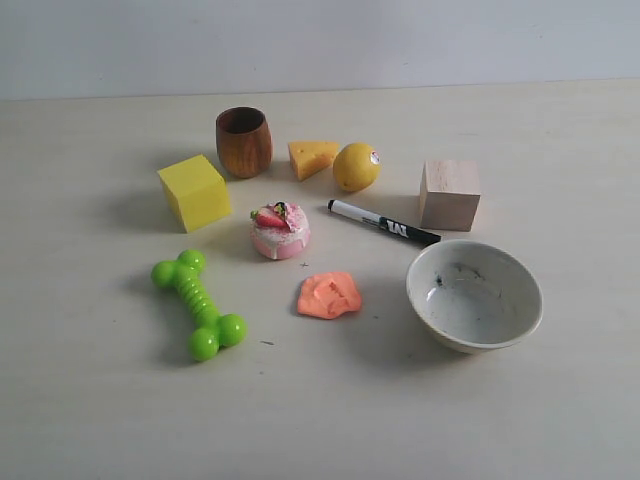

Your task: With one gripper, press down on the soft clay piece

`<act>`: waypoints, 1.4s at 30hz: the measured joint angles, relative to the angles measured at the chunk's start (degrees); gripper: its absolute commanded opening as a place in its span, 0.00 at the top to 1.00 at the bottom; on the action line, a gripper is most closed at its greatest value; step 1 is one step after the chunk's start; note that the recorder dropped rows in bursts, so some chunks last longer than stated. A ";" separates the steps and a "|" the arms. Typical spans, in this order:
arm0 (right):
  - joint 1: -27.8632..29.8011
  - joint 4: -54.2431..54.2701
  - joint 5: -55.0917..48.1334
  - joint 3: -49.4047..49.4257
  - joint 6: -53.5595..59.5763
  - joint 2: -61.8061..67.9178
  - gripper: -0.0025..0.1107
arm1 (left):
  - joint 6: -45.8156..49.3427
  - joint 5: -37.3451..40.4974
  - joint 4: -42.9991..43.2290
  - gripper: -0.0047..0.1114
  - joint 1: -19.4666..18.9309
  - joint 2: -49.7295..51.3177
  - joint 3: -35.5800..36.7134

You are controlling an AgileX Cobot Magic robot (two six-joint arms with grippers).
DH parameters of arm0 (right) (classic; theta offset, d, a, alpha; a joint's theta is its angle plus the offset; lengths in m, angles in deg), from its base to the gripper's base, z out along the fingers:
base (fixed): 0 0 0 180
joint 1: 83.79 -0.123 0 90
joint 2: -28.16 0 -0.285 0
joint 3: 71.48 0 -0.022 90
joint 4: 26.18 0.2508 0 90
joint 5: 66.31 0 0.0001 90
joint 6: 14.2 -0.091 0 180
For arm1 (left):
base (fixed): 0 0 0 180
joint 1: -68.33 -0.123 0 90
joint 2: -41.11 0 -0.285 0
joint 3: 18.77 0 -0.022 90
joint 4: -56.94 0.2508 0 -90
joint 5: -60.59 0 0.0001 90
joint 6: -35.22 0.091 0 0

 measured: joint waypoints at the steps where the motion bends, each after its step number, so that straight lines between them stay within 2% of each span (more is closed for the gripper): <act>1: 0.00 0.00 0.00 0.00 0.00 0.00 0.98 | 0.00 0.00 0.00 0.96 0.00 0.00 0.43; 11: 0.00 0.00 0.00 0.00 0.00 0.00 0.98 | 0.00 0.81 0.00 0.96 0.00 0.00 1.83; 16: 0.00 0.00 0.00 0.00 0.00 0.00 0.98 | 0.00 5.09 0.00 0.96 0.00 0.00 1.83; 42: 0.00 0.00 0.00 0.00 0.00 0.00 0.98 | 0.00 5.44 0.00 0.96 0.00 0.00 1.88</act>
